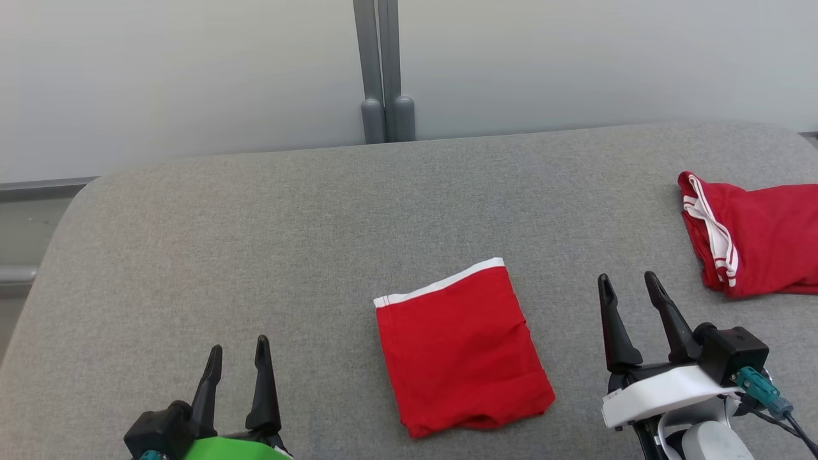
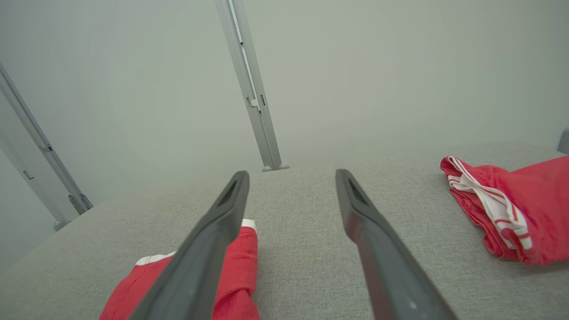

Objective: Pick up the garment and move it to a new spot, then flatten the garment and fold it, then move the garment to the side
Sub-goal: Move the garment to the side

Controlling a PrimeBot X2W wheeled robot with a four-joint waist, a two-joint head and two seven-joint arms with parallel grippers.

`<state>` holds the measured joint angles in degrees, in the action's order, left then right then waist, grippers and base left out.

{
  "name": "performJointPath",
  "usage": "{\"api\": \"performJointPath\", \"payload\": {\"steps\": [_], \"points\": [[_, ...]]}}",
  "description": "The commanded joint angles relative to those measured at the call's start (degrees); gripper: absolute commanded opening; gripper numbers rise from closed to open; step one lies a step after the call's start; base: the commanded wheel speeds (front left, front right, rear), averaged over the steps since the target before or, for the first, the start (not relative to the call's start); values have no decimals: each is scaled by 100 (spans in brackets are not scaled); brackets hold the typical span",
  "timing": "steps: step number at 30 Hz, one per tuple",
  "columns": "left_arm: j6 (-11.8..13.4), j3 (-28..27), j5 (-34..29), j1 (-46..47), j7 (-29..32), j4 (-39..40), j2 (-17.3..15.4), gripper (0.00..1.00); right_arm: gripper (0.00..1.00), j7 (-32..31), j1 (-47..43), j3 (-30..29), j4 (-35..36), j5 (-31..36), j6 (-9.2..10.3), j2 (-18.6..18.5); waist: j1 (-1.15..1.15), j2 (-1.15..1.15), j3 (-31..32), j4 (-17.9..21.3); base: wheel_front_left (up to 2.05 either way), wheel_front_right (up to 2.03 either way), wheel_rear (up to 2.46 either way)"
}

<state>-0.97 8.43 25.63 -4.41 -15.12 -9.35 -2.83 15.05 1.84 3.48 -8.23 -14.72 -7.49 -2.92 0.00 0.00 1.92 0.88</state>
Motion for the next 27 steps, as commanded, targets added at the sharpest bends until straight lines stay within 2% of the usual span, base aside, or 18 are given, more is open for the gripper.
{"api": "performJointPath", "payload": {"steps": [1,12,18,22,27], "points": [[18,-8,-31,-81,-1,-5,-15,100,100,15,-21,13,-25,-51,1,-1,0,0,-3,-3,0,0,0],[23,-20,-95,-35,-1,-48,-15,100,100,15,21,-42,-75,-13,1,-1,0,0,-26,-15,0,0,0],[9,15,-98,22,0,-53,-15,100,100,11,165,-140,-276,309,1,1,0,0,-65,-96,0,0,0],[15,57,-72,68,-1,-49,-15,100,100,-591,437,89,-592,350,2,-191,0,0,-119,-209,0,0,0],[32,117,-7,139,0,-51,-16,100,100,-1625,808,637,-1032,-110,1,-538,0,0,-253,-424,0,0,0]]}}
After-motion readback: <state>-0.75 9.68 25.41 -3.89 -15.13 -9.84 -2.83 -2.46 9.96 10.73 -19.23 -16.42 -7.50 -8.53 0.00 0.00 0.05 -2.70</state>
